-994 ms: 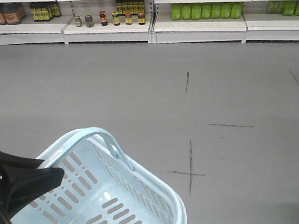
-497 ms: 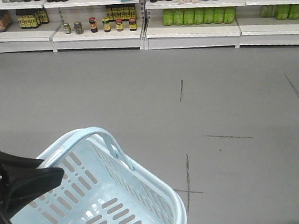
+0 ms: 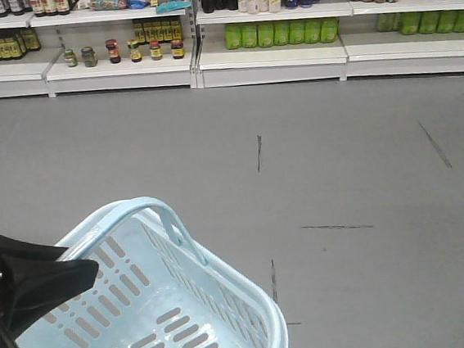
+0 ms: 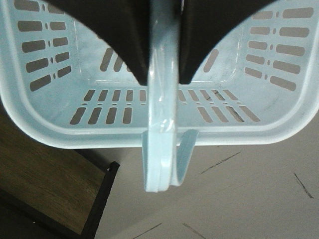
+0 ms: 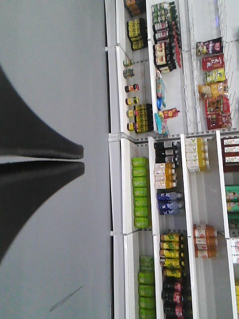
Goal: Pick three apples into basket with both arms
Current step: 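Turn the base toward the apple table carrying the basket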
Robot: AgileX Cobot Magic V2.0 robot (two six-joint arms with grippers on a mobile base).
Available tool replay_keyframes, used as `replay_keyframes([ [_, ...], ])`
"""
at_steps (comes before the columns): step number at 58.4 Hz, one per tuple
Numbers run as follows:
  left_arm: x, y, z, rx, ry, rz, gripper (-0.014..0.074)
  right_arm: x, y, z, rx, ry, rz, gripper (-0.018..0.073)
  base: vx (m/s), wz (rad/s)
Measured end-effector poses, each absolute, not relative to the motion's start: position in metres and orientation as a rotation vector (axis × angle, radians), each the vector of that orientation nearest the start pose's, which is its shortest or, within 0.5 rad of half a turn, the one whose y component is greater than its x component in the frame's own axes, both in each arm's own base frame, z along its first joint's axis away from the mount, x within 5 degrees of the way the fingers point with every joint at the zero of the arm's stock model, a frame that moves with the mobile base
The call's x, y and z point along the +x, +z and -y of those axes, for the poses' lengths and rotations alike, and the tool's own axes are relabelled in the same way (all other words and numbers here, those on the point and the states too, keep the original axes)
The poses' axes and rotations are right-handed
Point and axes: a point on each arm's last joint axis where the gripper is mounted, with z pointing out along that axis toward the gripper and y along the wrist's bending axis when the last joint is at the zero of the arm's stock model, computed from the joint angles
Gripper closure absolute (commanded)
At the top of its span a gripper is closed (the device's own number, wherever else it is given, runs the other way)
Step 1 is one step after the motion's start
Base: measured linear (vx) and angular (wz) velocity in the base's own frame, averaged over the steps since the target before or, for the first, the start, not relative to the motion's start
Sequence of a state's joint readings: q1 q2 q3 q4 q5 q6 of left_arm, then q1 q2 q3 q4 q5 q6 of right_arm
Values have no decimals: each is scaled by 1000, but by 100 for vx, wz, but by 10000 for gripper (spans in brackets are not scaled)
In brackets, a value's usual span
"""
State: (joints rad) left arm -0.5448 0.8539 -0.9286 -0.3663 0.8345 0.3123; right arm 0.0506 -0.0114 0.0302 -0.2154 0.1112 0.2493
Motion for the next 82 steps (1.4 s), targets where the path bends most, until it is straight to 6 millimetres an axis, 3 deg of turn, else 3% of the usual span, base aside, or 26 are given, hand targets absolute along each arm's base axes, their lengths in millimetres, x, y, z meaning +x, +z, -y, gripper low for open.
replay_keyframes([
  [39, 123, 371, 103, 811, -563, -2089, 602, 57, 194, -1, 6, 47, -1611, 565, 21, -35],
  [82, 123, 371, 103, 811, -563, -2089, 602, 57, 194, -1, 6, 47, -1611, 565, 16, -56],
])
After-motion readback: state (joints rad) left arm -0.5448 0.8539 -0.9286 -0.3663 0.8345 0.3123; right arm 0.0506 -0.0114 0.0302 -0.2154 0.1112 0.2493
